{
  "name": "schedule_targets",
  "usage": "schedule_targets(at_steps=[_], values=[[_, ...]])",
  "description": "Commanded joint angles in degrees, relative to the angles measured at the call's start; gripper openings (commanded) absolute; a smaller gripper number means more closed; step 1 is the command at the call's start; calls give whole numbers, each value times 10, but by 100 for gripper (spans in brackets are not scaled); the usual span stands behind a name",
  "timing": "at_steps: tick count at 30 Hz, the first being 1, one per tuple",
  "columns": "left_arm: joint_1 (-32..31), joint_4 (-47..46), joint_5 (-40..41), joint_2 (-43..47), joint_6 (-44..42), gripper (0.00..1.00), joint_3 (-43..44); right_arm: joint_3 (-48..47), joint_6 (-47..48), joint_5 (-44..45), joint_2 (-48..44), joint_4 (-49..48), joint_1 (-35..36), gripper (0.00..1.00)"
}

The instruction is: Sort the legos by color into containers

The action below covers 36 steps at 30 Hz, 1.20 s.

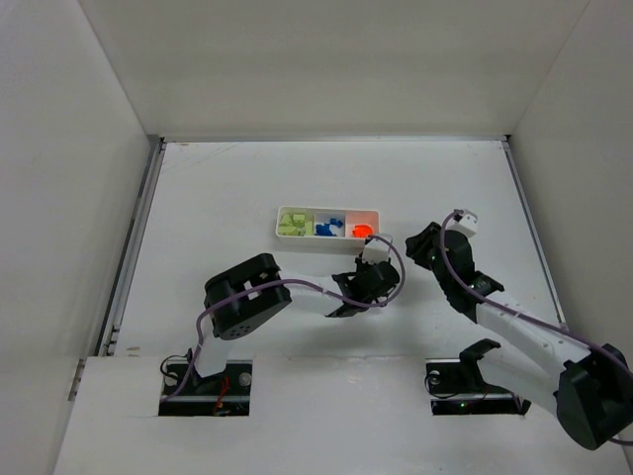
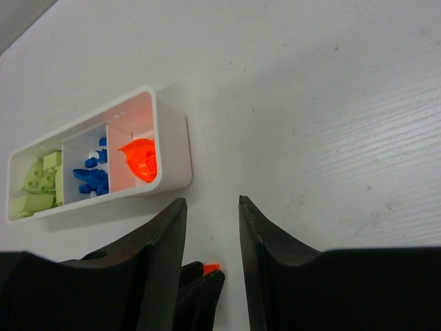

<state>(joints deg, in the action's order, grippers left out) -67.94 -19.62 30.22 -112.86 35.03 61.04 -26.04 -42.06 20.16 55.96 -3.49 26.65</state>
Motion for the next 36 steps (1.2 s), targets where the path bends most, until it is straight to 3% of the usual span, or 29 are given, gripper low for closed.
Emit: schedule_targets(at_steps=[1, 17, 27, 36], values=[[-9, 41, 7, -20, 2, 25, 23, 1, -5, -5, -18, -32, 0, 42], [-21, 76, 34, -32, -14, 27, 16, 16, -5, -7, -90, -13, -8, 43], [-21, 77, 35, -31, -29, 13, 7, 14, -7, -8, -89, -14, -6, 47], [-21, 71, 36, 43, -51, 12, -17, 14, -4, -8, -97, -13, -6, 47]])
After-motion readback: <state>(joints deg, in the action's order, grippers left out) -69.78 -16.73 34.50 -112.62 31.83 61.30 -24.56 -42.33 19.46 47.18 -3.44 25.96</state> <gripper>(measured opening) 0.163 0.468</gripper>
